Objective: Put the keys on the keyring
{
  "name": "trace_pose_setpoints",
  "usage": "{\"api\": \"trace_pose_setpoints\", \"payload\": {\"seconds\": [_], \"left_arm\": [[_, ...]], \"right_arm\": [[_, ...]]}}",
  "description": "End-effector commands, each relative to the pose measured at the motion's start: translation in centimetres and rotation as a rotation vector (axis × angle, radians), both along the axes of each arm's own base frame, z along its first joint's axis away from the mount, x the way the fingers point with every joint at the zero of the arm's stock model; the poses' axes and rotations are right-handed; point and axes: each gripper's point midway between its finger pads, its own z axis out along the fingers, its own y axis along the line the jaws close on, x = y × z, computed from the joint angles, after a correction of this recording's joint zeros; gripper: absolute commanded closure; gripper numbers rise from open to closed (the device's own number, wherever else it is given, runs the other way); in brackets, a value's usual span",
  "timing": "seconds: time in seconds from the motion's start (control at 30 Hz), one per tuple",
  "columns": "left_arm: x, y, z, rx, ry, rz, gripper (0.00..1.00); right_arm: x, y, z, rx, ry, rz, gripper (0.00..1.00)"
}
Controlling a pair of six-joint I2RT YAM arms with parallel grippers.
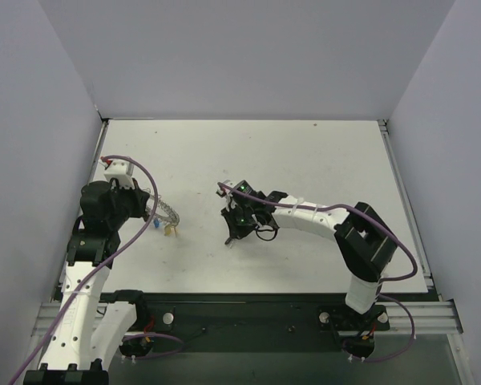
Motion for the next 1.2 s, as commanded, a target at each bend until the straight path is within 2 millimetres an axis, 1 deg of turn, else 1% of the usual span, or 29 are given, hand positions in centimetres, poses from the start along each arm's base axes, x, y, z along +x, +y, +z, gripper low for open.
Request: {"api": "trace_pose_setpoints", "payload": {"seconds": [0.0, 0.17, 0.27, 0.37, 0.4, 0.47, 0.5, 0.53, 0.6, 0.63, 0.7, 0.73, 0.77, 0.87, 0.9, 0.93, 1.03, 1.13, 1.17], "left_arm": [[0.9, -0.1, 3.4, -0.004, -0.137, -0.009, 1.0], [0.9, -0.1, 3.5, -0.005, -0.138, -0.012, 1.0], [0.9, -0.1, 3.5, -0.005, -0.14, -0.01, 1.0], [0.9, -0.1, 3.4, -0.005, -0.137, -0.012, 1.0], [0.9, -0.2, 3.4, -0.007, -0.135, -0.013, 1.0], [0.9, -0.2, 3.4, -0.007, -0.138, -0.013, 1.0], [0.9, -0.1, 3.4, -0.007, -0.138, -0.011, 1.0], [0.9, -0.2, 3.5, -0.007, -0.139, -0.013, 1.0], [0.8, -0.2, 3.4, -0.007, -0.136, -0.013, 1.0], [0.8, -0.1, 3.4, -0.005, -0.138, -0.012, 1.0], [0.8, -0.2, 3.4, -0.007, -0.136, -0.013, 1.0], [0.8, -0.1, 3.4, -0.006, -0.137, -0.013, 1.0], [0.8, -0.2, 3.4, -0.007, -0.139, -0.013, 1.0], [0.8, -0.2, 3.4, -0.008, -0.139, -0.016, 1.0], [0.8, -0.2, 3.4, -0.008, -0.139, -0.014, 1.0], [0.9, -0.2, 3.4, -0.009, -0.138, -0.017, 1.0], [0.8, -0.2, 3.4, -0.007, -0.137, -0.016, 1.0], [0.9, -0.2, 3.3, -0.008, -0.135, -0.014, 1.0], [0.9, -0.2, 3.3, -0.008, -0.135, -0.014, 1.0]], "right_arm": [[-1.3, -1.5, -1.8, -0.064, 0.049, 0.016, 1.0], [-1.2, -1.6, -2.3, -0.078, 0.051, 0.002, 1.0], [-1.0, -1.7, -2.0, -0.075, 0.044, -0.014, 0.95], [-0.6, -1.9, -1.4, -0.074, 0.019, -0.039, 0.8], [-0.3, -2.1, -1.3, -0.078, 0.004, -0.048, 0.73], [0.1, -2.1, -1.1, -0.082, -0.012, -0.064, 0.66], [0.4, -2.1, -1.1, -0.083, -0.018, -0.071, 0.61], [0.7, -2.2, -1.4, -0.091, -0.019, -0.088, 0.58], [1.3, -1.7, -1.2, -0.079, -0.024, -0.099, 0.54], [1.4, -1.7, -1.6, -0.088, -0.021, -0.112, 0.53], [2.1, -1.1, -1.3, -0.079, -0.032, -0.123, 0.49], [2.2, -1.0, -1.7, -0.086, -0.028, -0.128, 0.48], [2.6, -0.5, -1.4, -0.074, -0.035, -0.133, 0.48], [3.0, -0.1, -2.3, -0.089, -0.029, -0.136, 0.48], [3.4, 0.2, -2.2, -0.085, -0.034, -0.137, 0.48], [3.4, 0.3, -2.7, -0.096, -0.028, -0.136, 0.48], [3.7, 0.4, -3.2, -0.11, -0.026, -0.139, 0.48], [3.6, 0.1, -3.6, -0.121, -0.02, -0.141, 0.51], [3.6, 0.1, -3.7, -0.119, -0.018, -0.14, 0.56]]}}
